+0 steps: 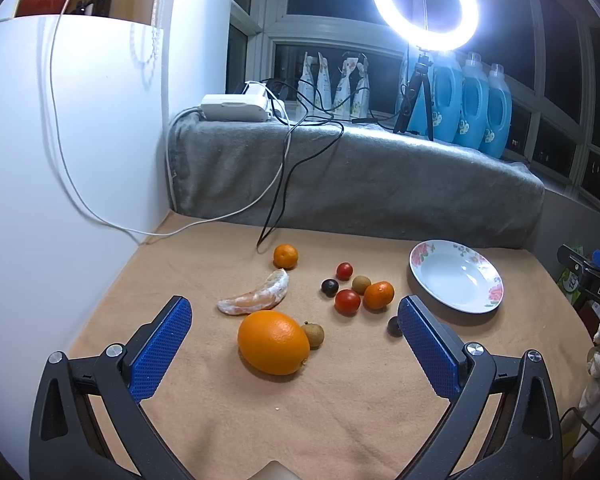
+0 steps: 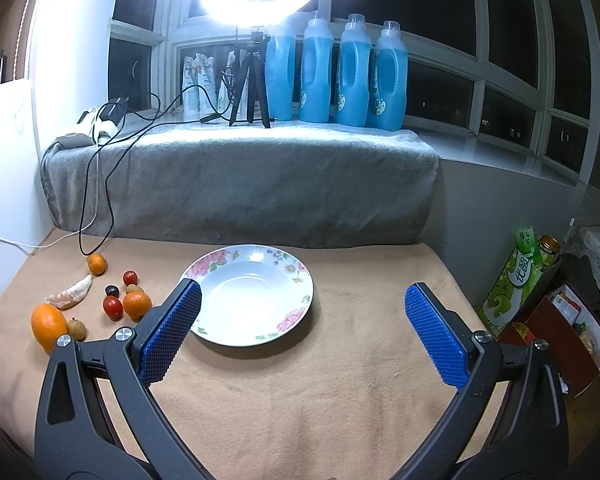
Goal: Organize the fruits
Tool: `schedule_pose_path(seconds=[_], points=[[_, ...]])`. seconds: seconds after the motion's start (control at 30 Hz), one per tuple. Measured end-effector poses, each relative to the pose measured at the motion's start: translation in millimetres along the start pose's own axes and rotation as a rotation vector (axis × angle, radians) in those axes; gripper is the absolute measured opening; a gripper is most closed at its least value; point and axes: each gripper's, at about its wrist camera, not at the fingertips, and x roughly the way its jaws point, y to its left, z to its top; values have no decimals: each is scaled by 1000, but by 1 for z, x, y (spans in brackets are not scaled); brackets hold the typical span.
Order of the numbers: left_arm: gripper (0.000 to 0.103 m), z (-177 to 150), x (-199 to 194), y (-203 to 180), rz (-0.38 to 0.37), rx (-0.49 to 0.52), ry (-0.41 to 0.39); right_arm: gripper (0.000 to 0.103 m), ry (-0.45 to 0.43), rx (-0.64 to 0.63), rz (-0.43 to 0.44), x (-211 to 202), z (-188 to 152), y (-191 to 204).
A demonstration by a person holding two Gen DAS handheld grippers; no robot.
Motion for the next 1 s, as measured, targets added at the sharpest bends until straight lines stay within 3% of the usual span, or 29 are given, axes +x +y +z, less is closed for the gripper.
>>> schedule_pose_path(seconds=[0.63, 1.0], points=[[102, -8, 4, 19, 13, -42, 11, 103, 32, -47, 44, 8, 1, 19], [97, -25, 14, 50, 20, -109, 70, 103, 98, -111, 260, 28, 1, 56]])
